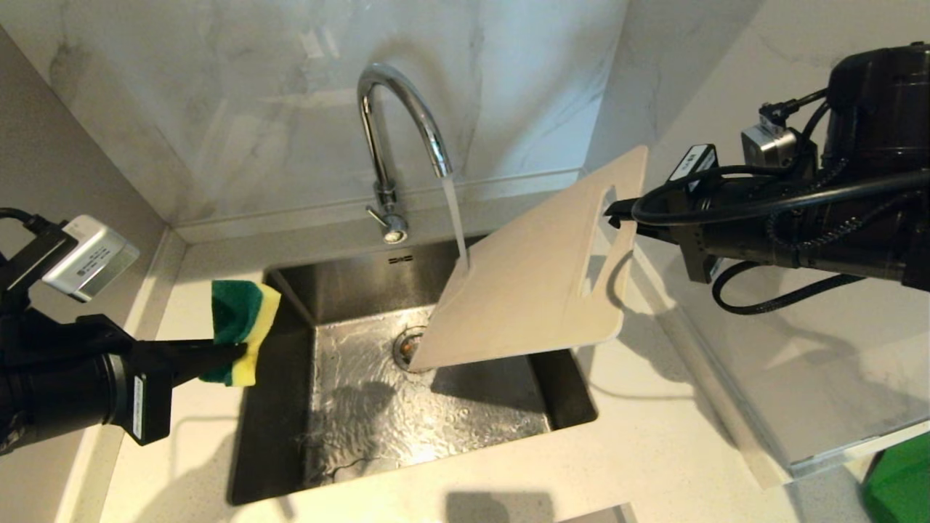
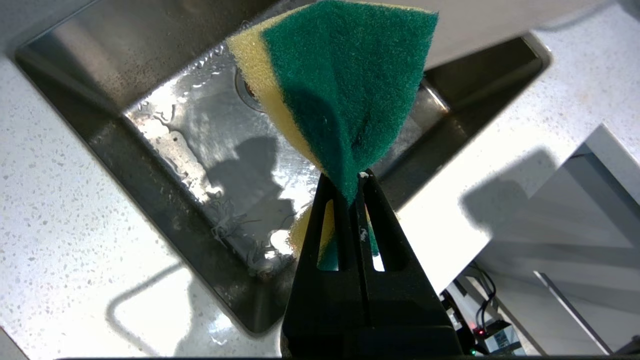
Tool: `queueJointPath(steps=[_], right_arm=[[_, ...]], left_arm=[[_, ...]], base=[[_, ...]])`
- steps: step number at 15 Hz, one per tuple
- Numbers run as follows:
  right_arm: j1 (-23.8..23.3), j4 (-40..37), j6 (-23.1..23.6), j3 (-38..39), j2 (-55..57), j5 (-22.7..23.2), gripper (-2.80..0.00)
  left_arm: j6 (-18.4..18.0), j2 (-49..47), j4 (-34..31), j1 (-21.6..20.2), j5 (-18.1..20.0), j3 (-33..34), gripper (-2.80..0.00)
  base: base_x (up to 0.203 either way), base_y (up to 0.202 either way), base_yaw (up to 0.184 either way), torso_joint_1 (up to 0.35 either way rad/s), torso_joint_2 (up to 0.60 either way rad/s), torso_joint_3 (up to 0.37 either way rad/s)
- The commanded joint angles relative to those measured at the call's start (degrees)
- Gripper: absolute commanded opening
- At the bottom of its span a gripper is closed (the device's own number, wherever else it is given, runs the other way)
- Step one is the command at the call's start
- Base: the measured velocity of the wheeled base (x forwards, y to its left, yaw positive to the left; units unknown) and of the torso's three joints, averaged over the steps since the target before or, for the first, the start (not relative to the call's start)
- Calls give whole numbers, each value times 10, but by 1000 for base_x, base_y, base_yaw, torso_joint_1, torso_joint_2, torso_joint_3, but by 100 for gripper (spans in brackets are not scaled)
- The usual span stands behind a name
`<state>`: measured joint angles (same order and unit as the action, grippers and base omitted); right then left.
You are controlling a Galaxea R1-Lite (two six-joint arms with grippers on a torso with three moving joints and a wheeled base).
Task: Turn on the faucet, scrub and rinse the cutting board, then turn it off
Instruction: Scrub the cutting board underwater
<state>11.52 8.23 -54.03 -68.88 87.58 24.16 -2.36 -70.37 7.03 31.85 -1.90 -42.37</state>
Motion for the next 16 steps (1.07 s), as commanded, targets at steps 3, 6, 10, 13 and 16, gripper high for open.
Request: queueJointPath(steps=[3, 6, 10, 13, 16], right_arm=[[-2, 1, -24, -60, 62, 4, -280], [-2, 0, -25, -64, 68, 4, -280], [-2, -1, -26, -61, 58, 4, -280], [-1, -29, -29, -48, 16, 4, -280], [-1, -65, -29, -7, -72, 3, -280]], left_arm=[[0, 21, -3, 0, -1, 21, -280], [-2, 24, -3, 0, -1, 32, -280], [-2, 23, -6, 0, 0, 31, -280], [-3, 24, -6, 0, 0, 32, -280], [-3, 25, -5, 0, 1, 37, -280]], base=[[0, 0, 0, 0, 0, 0], [0, 0, 0, 0, 0, 0], [0, 0, 0, 0, 0, 0], [0, 0, 0, 0, 0, 0], [0, 0, 0, 0, 0, 0]])
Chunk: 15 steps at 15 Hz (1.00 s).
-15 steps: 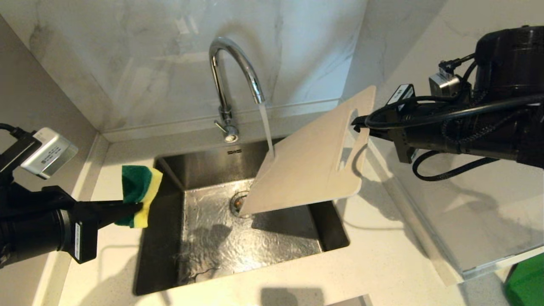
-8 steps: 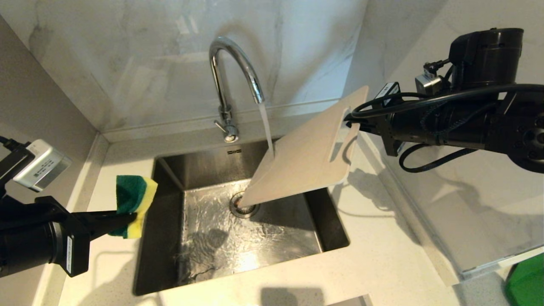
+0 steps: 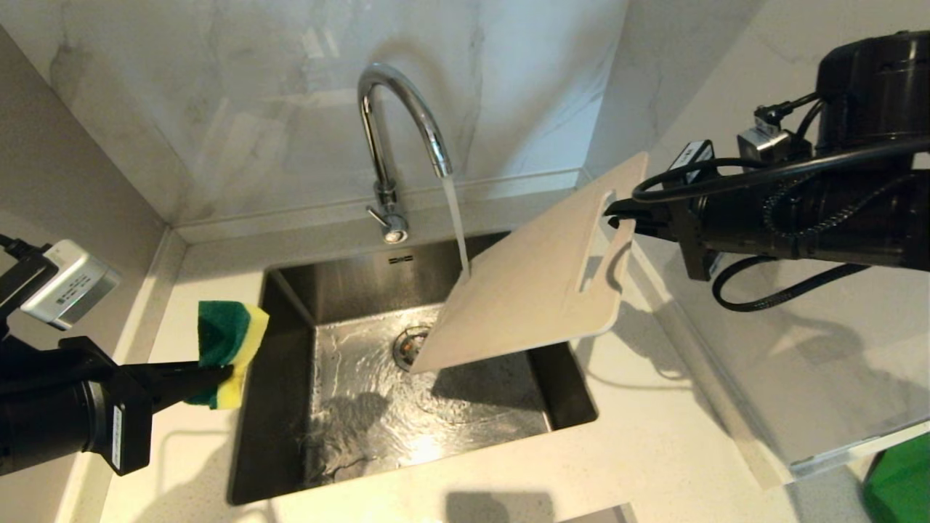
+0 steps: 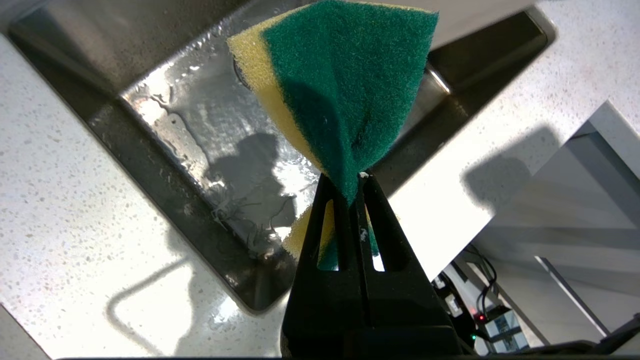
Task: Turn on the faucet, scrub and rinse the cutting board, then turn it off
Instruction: Scrub the cutting board underwater, then put down the cutting board
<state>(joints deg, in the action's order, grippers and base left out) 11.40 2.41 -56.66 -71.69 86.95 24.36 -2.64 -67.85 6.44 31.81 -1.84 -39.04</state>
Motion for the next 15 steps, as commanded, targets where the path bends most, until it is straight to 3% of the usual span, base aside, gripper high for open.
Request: queueJointPath(steps=[1, 5, 8, 11, 15], right_arm=[[0, -18, -2, 41, -107, 1, -280], [-1, -95, 2, 119, -287, -4, -280], [-1, -169, 2, 136, -395, -6, -280], [-1, -240, 1, 93, -436, -5, -280], [-1, -240, 2, 107, -438, -6, -280]], left_arm=[[0, 1, 2, 0, -2, 6, -280], [-3, 26, -5, -1, -4, 10, -280], [-5, 42, -12, -1, -4, 28, -280], [-5, 56, -13, -1, -5, 36, -280], [-5, 66, -13, -1, -7, 41, -280]], base=[[0, 0, 0, 0, 0, 0], [0, 0, 0, 0, 0, 0], [0, 0, 0, 0, 0, 0], [0, 0, 0, 0, 0, 0], [0, 0, 0, 0, 0, 0]])
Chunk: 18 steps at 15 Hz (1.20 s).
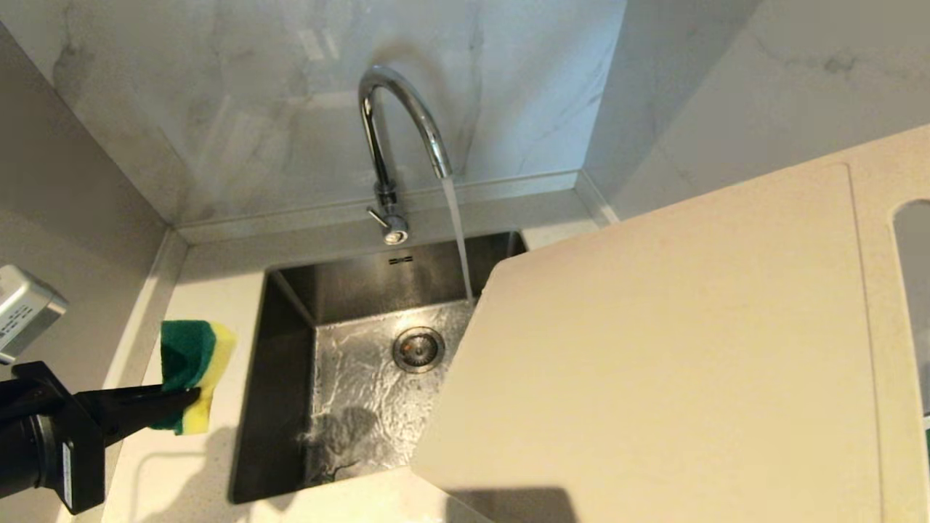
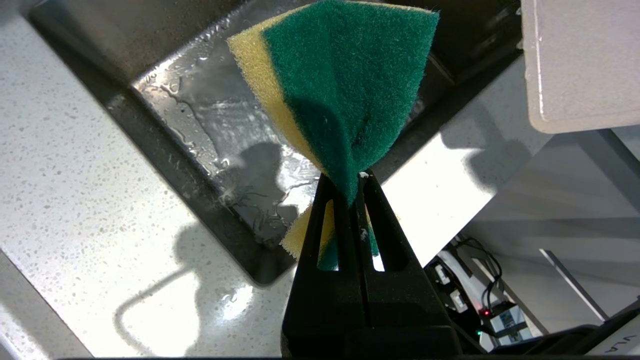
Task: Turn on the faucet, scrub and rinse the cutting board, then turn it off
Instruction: Put down the cutting board
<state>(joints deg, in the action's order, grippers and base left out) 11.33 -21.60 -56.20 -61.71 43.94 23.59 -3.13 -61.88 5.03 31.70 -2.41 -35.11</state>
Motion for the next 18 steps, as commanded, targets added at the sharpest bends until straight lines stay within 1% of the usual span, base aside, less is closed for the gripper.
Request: queueJointPath(steps=[1, 7, 8, 10, 11, 13, 14, 15, 16, 18], right_arm=[[0, 2, -2, 8, -6, 2, -280], [0, 2, -1, 7, -3, 2, -280], [0, -1, 7, 7, -3, 2, -280], [0, -18, 46, 4, 1, -7, -280], [0, -28, 59, -2, 11, -21, -280], [0, -60, 85, -20, 41, -61, -280], [0, -76, 112, -23, 52, -75, -280], [0, -90, 137, -24, 65, -80, -280], [0, -95, 147, -25, 76, -81, -280], [0, -95, 150, -26, 101, -81, -280]], left_arm=[[0, 9, 1, 0, -1, 3, -280], [0, 5, 1, 0, 0, 10, -280], [0, 5, 1, 0, 0, 10, -280], [1, 5, 2, 0, 0, 14, -280], [1, 5, 2, 0, 1, 16, -280], [1, 5, 2, 0, 1, 22, -280], [1, 5, 2, 0, 2, 28, -280], [0, 3, 2, 0, 2, 35, -280], [0, 0, 2, 0, 2, 36, -280], [1, -5, 2, 0, 4, 36, -280]], base=[[0, 0, 0, 0, 0, 0], [0, 0, 0, 0, 0, 0], [0, 0, 0, 0, 0, 0], [0, 0, 0, 0, 0, 0], [0, 0, 0, 0, 0, 0], [0, 0, 0, 0, 0, 0], [0, 0, 0, 0, 0, 0], [0, 0, 0, 0, 0, 0], [0, 0, 0, 0, 0, 0], [0, 0, 0, 0, 0, 0]])
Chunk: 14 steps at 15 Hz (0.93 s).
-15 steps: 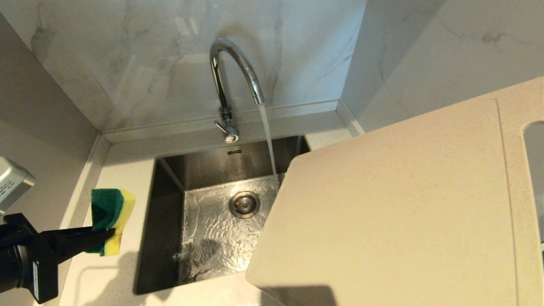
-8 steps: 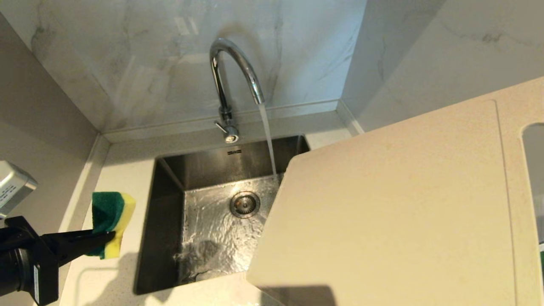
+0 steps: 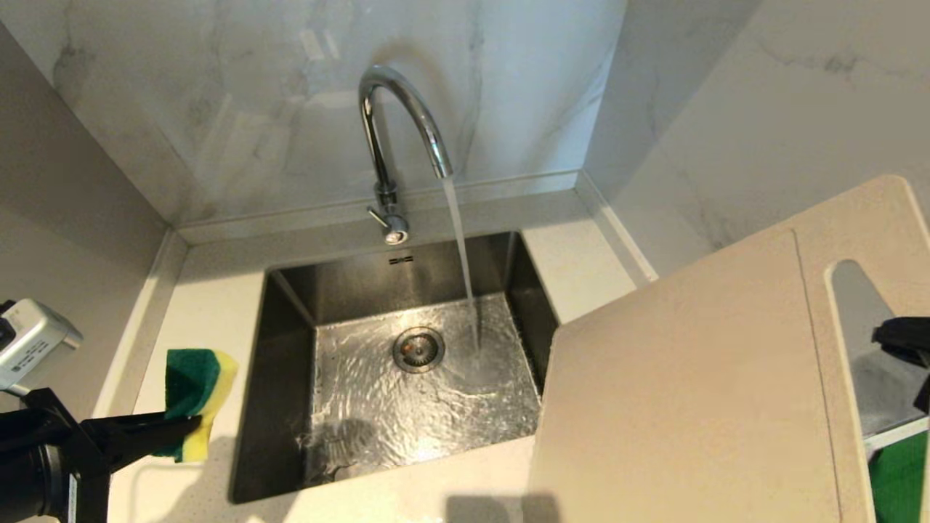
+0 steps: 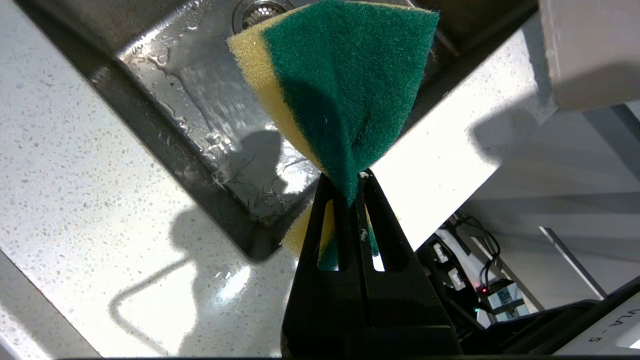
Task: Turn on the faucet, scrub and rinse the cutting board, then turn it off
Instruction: Put down the cutting board
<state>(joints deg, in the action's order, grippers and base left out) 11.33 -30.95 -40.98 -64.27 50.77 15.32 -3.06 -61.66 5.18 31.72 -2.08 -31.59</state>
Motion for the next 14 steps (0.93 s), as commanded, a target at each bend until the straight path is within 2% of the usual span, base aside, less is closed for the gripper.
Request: queueJointPath(steps=[1, 6, 10, 14], right_arm=[[0, -1, -2, 0, 41, 2, -280], [0, -19, 11, 3, 56, -10, -280], [0, -65, 80, 4, 56, -53, -280], [0, -81, 176, 27, 52, -100, -280]], left_arm=[[0, -9, 1, 0, 1, 2, -280], [1, -17, 2, 0, 3, 3, -280], [1, -22, 6, 0, 3, 4, -280], [1, -22, 6, 0, 4, 5, -280]], base=[[0, 0, 0, 0, 0, 0], [0, 0, 0, 0, 0, 0], [0, 0, 0, 0, 0, 0], [0, 0, 0, 0, 0, 0]])
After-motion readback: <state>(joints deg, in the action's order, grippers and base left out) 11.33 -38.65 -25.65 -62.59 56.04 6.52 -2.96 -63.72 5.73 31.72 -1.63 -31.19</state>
